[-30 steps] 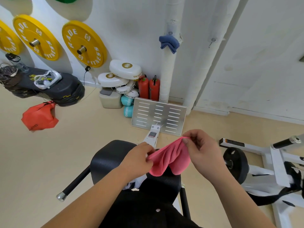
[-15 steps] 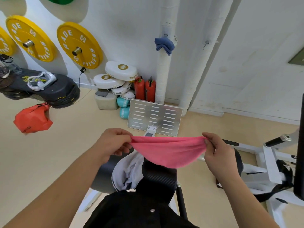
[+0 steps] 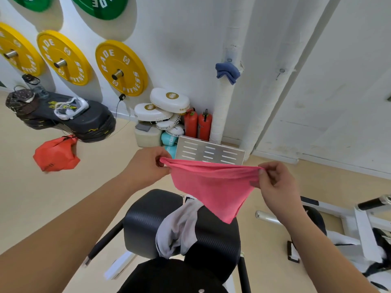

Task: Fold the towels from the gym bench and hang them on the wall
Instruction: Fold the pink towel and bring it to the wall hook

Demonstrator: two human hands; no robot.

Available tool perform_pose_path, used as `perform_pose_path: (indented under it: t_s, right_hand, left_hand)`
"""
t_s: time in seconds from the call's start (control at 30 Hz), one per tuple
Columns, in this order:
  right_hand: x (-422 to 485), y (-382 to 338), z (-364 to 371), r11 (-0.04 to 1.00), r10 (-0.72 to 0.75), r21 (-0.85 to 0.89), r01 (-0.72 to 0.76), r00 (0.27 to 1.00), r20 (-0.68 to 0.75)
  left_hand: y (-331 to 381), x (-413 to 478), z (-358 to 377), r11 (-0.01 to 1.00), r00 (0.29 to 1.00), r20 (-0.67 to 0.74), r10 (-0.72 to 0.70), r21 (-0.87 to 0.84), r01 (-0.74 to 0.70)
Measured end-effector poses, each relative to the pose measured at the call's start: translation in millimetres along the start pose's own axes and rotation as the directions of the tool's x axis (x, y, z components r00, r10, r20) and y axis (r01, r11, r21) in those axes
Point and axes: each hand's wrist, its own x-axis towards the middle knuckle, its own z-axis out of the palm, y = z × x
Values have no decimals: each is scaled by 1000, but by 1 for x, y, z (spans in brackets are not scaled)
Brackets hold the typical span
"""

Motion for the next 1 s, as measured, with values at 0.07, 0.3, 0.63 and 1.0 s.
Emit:
perform_pose_path:
  t_s: [0.07, 0.3, 0.63, 1.0]
  right_hand:
    - [-8, 0, 5, 999, -34, 0, 34, 999, 1]
    - [-47, 78, 25, 968, 78, -250, -18, 969, 234]
    - [-104, 144, 38, 859, 424, -497, -120, 709, 563]
    - [-68, 156, 67, 868, 479, -276, -414, 843, 243]
  left_hand:
    - [-11, -5, 0, 995, 996, -21, 86, 55, -85]
    - [-90, -54, 31, 945, 964, 222, 149, 254, -204]
    - [-145, -143, 73, 989, 892, 445, -77, 147, 12]
    - [-134, -65, 103, 908, 901, 298, -315, -182, 378]
